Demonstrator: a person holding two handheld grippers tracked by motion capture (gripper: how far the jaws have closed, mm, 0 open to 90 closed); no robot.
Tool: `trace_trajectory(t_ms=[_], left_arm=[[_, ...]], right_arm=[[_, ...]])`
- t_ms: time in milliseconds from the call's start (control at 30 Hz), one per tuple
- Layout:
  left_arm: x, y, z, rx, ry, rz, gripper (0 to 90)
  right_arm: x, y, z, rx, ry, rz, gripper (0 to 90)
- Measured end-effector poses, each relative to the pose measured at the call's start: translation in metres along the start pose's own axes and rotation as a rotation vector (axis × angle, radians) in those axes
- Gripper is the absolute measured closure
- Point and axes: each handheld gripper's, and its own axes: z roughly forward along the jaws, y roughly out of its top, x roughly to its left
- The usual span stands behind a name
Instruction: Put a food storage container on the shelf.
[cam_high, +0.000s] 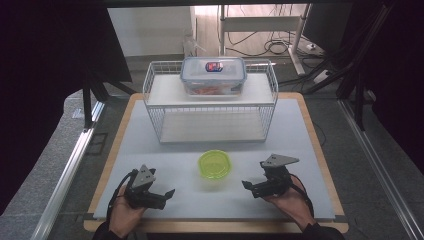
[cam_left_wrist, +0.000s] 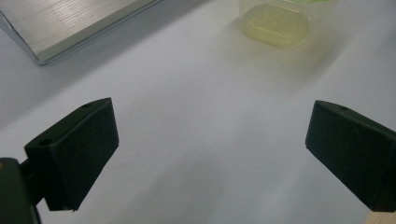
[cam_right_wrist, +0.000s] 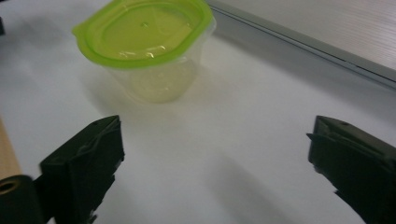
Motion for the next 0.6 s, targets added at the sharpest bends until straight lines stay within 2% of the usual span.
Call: trace_trajectory(t_ms=[133,267,433,600], left_arm=[[0.0,0.0,0.001,0.007,-0.002,0.005,2.8],[-0.001,0.0,0.002,0.015,-0.002,0.013,2.9],[-0.002,0.0,0.004,0.03,-0.005,0.027,3.2],[-0.003,0.0,0.004,0.031,-0.004,0.035,3.5]], right_arm=[[0.001,0.008,0.004,0.002,0.034,0.06,15.2],[0.004,0.017,0.01,-0.004,0.044,0.045,22.4],[-0.001,0.032,0.021,0.0,0.074,0.078,33.5],[-0.006,0.046,0.036,0.019,0.105,0.133,43.4]])
